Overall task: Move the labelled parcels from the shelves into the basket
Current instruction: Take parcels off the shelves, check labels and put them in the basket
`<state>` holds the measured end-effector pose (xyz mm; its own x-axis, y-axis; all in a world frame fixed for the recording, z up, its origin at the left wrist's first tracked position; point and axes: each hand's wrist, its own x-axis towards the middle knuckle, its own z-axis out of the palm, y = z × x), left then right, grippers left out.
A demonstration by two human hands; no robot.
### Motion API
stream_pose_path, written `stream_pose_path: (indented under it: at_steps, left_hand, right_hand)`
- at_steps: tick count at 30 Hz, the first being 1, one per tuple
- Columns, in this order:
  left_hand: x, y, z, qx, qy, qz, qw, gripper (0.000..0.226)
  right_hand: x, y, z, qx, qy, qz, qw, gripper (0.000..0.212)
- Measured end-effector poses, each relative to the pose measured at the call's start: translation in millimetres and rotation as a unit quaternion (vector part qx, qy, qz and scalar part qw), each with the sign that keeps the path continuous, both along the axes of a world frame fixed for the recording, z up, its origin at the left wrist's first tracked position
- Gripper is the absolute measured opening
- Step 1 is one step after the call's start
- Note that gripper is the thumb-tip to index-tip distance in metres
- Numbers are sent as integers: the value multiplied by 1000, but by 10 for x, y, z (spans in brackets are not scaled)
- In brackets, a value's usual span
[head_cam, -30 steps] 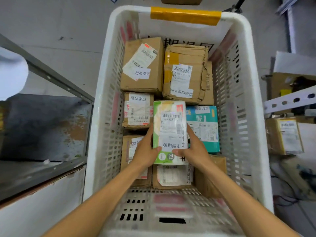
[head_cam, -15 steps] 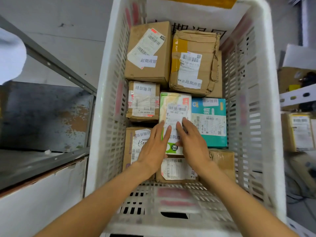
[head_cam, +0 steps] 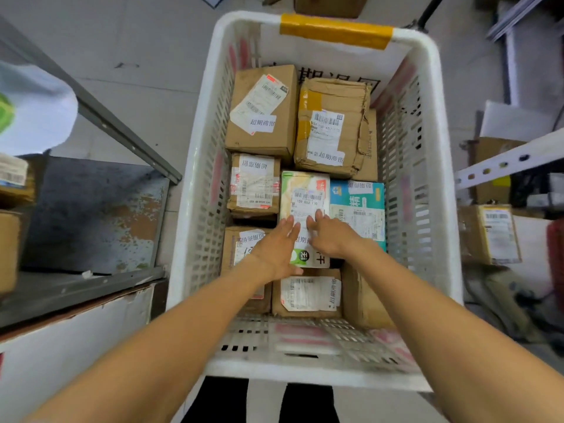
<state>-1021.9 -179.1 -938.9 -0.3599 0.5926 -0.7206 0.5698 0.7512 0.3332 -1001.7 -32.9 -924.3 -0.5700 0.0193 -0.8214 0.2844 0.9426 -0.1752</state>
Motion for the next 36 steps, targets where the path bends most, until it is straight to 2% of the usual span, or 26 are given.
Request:
stream_pose_path:
  at_steps: [2,4,8,12,17,22,27,33,36]
  left_hand:
    - [-133,22,195,-17,-45,17,999,81]
    - [-270,3,446,-28,-39,21,999,66]
    - [-430,-119,1151,-5,54,89,995,50]
    - [-409,-299,2044,9,128,171,977,45]
    - [-214,-673,3209,13,213,233,949,35]
    - [107,-1274,4241,13,307,325,895,36]
    - [703,-2044,4984,-10,381,406,831,30]
    - [2076,-2938,5327,-98,373,541,747,33]
    - [3001,-3292,5400,-130,349,632,680,36]
  right_hand:
    - [-80,12,235,-3,-23,-13,1000,59]
    - [-118,25,473,9,12,2,1000,56]
    - [-189,55,1126,26,96,85,991,53]
    - [-328,-50,1985,36,180,155,971,32]
    - [-454,-457,3205,21,270,249,930,37]
    - [-368,-1105,4271,-14,343,320,883,40]
    - [-10,-1928,4927,-48,407,433,803,35]
    - [812,-3036,5346,-111,431,572,689,37]
    - [1405,-3534,5492,-175,407,603,664,42]
